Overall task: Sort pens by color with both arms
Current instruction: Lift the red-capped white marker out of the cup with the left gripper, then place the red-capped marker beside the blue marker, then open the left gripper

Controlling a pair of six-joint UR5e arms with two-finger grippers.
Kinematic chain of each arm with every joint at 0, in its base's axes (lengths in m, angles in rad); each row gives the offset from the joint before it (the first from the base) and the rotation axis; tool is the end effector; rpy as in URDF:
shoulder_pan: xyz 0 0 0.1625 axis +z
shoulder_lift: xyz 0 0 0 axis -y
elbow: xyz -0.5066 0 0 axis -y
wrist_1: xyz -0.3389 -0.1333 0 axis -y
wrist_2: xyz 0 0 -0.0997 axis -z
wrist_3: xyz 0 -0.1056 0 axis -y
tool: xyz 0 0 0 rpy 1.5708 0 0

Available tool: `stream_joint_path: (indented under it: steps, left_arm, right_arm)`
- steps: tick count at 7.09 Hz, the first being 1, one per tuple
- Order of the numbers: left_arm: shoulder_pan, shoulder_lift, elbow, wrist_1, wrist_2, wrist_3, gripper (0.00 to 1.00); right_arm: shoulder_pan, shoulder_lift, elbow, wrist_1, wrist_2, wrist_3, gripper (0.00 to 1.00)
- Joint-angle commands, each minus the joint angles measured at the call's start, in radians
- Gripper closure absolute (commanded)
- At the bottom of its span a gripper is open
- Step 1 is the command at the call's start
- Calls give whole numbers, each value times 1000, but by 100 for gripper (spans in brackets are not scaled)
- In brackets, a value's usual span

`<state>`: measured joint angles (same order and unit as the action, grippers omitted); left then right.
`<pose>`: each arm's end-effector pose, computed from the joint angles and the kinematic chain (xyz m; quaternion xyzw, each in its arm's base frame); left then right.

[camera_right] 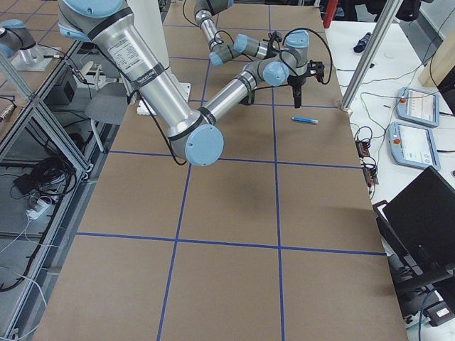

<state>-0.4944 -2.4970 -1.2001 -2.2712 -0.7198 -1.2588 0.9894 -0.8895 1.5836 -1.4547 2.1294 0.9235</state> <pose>0.5944 -0.5621 0.2149 0.5172 0.3611 -0.3086 0.7119 -0.3270 -0.6384 0.3287 0.1034 -0.4439 0.0433 0.8890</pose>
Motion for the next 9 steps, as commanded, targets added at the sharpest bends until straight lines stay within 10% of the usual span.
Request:
stream_joint_path:
  steps: [1,7,9]
  left_arm:
    - [11,-115,210,-2,22,-60,100]
    - [14,-158,332,-34,-59,-62,99]
    - [16,-158,336,-34,-66,-62,30]
  right_arm:
    - [0,-2,-1,1,0,-2,0]
    - [-2,-8,-2,1,-5,-3,0]
    - [-2,-8,-2,1,-5,-3,0]
